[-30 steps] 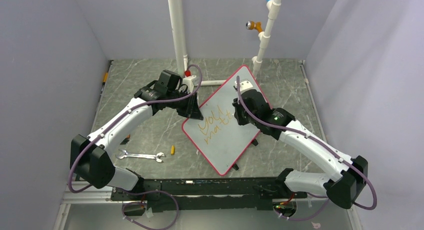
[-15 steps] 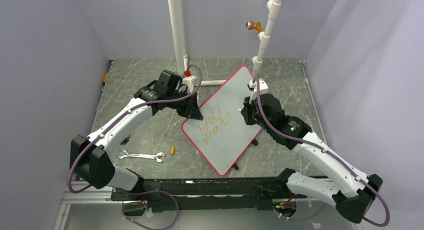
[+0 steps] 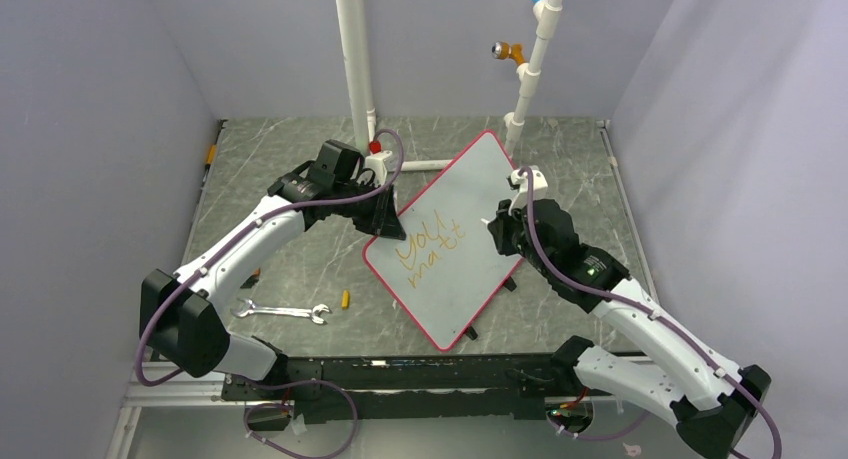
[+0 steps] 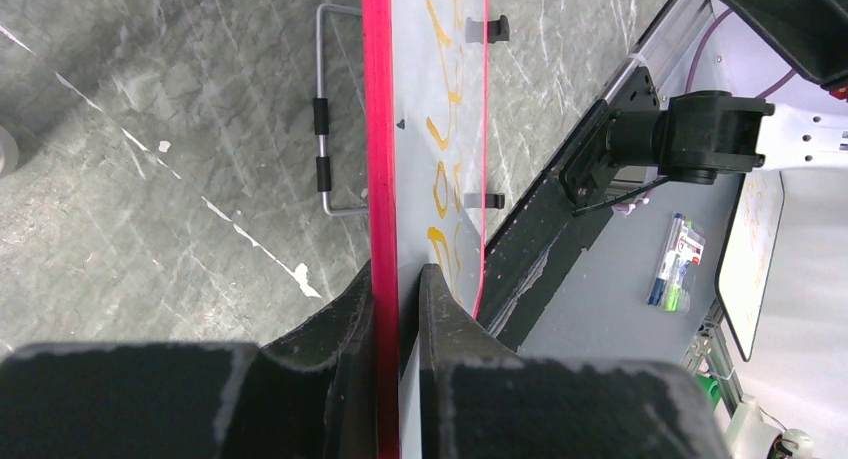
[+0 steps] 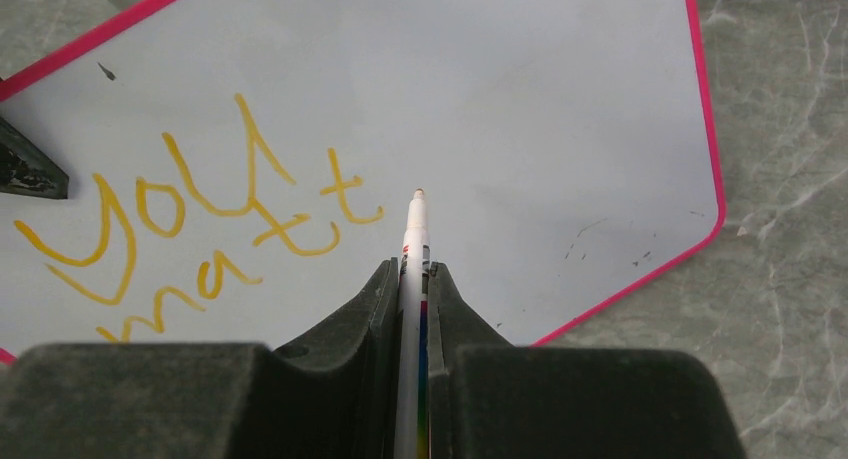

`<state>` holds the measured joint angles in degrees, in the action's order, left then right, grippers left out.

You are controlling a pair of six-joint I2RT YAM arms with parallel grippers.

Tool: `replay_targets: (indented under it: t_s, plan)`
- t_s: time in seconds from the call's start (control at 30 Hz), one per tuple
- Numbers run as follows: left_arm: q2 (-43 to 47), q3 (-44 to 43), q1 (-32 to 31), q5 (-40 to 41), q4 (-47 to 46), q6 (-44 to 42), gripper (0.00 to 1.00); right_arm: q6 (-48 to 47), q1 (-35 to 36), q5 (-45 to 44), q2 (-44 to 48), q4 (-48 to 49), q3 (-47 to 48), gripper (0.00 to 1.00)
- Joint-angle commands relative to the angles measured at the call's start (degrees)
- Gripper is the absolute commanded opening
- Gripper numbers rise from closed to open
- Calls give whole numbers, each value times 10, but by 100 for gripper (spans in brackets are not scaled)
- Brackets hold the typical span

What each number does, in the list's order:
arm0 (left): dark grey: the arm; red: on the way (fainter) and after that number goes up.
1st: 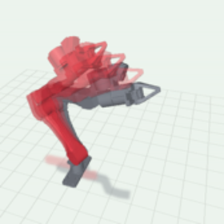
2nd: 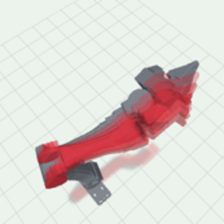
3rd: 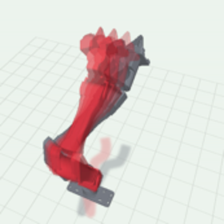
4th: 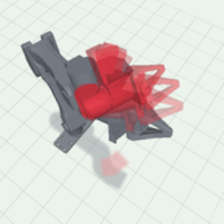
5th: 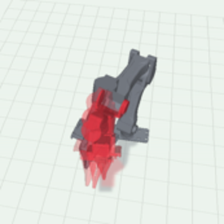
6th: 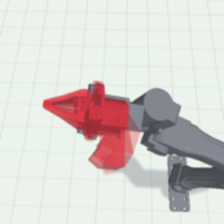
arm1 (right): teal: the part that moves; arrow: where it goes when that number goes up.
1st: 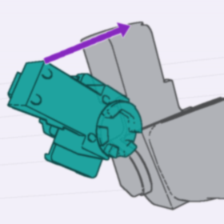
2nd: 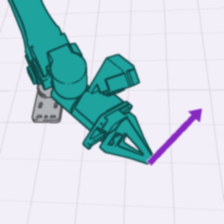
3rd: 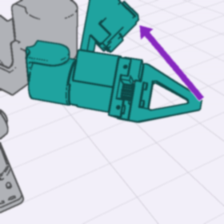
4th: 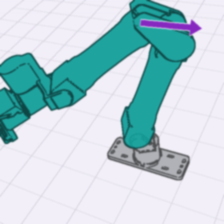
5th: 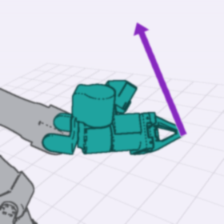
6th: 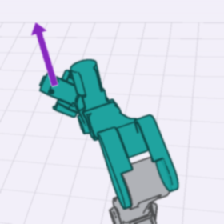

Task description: Write a sentence on the whiteboard

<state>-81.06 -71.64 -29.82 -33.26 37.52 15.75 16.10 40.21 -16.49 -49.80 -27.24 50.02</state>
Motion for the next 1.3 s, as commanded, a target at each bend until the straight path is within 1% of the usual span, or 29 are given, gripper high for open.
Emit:
replay_targets:
  t_s: [0.0, 0.13, 0.3, 0.57, 0.73, 1.0, 1.27]
  plan:
    - [29, -12, 12, 94, -31, -59, 0, 4, -9, 18, -2, 18, 16, 0]
    - [30, -11, 12, 92, -30, -59, 0, 2, -40, 93, -19, 7, 27, 0]
    - [27, -11, 12, 87, -29, -58, 0, -3, -88, 157, -40, -10, 44, 0]
    - [26, -8, 11, 89, -31, -57, 0, 12, -126, 181, -50, -4, 24, 0]
    - [29, -8, 12, 90, -32, -58, 0, 15, -131, 182, -53, 9, 7, 0]
    - [28, -7, 11, 93, -29, -59, 0, 17, -131, 216, -54, 44, -10, 0]
    - [29, -7, 12, 93, -29, -60, 0, 23, -131, 229, -61, 70, -7, 0]
